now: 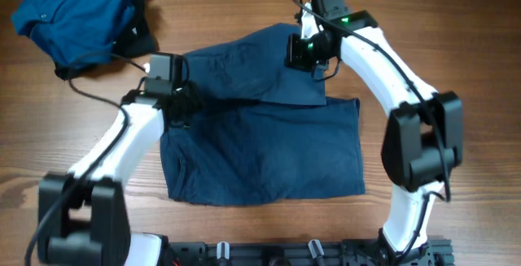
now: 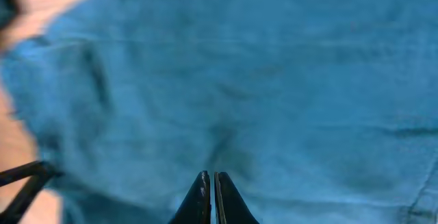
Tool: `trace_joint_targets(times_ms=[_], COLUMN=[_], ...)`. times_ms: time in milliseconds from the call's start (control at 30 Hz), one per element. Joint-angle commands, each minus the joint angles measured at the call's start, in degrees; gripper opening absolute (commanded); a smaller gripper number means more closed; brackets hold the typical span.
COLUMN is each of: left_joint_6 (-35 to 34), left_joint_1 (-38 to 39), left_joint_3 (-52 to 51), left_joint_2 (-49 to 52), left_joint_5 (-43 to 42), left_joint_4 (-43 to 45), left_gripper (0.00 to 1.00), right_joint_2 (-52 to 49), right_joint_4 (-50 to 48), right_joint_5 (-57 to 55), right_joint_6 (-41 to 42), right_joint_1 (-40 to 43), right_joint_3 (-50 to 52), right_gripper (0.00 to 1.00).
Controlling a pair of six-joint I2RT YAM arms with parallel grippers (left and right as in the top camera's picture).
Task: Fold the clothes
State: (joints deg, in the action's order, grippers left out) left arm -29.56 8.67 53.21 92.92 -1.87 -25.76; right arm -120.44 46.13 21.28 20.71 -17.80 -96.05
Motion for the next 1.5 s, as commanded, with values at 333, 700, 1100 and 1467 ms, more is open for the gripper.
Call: trace_joint_targets(times_ms=[333,700,1100,1467], left_joint_6=[1.1,2.6,6.3,17.8], left_joint_1=[-0.2,-0.2,-0.2,-0.2], left_joint_3=[0.4,0.4,0.4,0.4], left_joint_2=[9.9,10.3,11.9,11.9], left_joint_5=[-1.1,0.0,6.3,6.5], left_joint_4=[3.9,4.1,4.2,7.2], left_gripper=[0.22,0.11,0.04,0.04], right_joint_2=[-5.4,-10.4,-12.0,-12.0], right_joint_4=[-3.3,-6.4,-4.9,-0.8], right_joint_5=[-12.7,-12.8,-20.3,-26.3], right_joint_6=[-1.0,-1.1,-1.2,-2.9], right_joint_1=[0.2,1.7,8.9,16.3], right_joint_3=[-1.7,-1.7,-1.7,-1.7], right_gripper=[0.04,0.04,0.05,0.04])
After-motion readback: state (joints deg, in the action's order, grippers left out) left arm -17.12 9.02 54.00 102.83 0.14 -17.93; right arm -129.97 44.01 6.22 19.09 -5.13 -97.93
